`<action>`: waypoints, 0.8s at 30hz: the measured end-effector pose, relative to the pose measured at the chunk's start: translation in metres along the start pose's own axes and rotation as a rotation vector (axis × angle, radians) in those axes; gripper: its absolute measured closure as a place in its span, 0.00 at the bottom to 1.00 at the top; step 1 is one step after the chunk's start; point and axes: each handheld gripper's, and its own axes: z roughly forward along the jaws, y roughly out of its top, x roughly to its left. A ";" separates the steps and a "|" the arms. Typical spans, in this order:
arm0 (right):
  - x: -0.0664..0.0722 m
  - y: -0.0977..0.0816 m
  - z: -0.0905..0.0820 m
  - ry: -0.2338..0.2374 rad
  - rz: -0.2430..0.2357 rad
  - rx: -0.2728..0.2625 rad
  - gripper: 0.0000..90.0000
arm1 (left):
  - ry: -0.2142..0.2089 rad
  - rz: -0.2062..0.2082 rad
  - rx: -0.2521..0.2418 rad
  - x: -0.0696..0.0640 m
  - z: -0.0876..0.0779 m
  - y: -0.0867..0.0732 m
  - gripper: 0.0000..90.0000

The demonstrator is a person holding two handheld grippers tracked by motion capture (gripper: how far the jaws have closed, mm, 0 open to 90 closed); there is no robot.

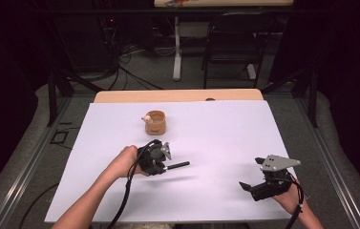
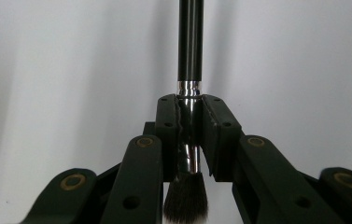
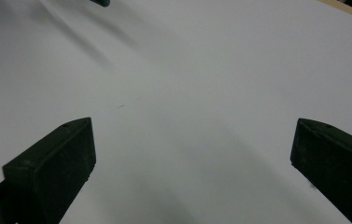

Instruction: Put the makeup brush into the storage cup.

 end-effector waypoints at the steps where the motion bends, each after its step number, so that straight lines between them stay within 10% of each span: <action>1: 0.000 0.001 0.001 0.001 -0.004 0.000 0.00 | 0.002 -0.003 -0.002 -0.001 0.000 0.001 0.86; 24: 0.031 0.077 0.047 0.174 -0.191 0.048 0.00 | 0.016 0.075 -0.021 -0.010 0.000 0.024 0.86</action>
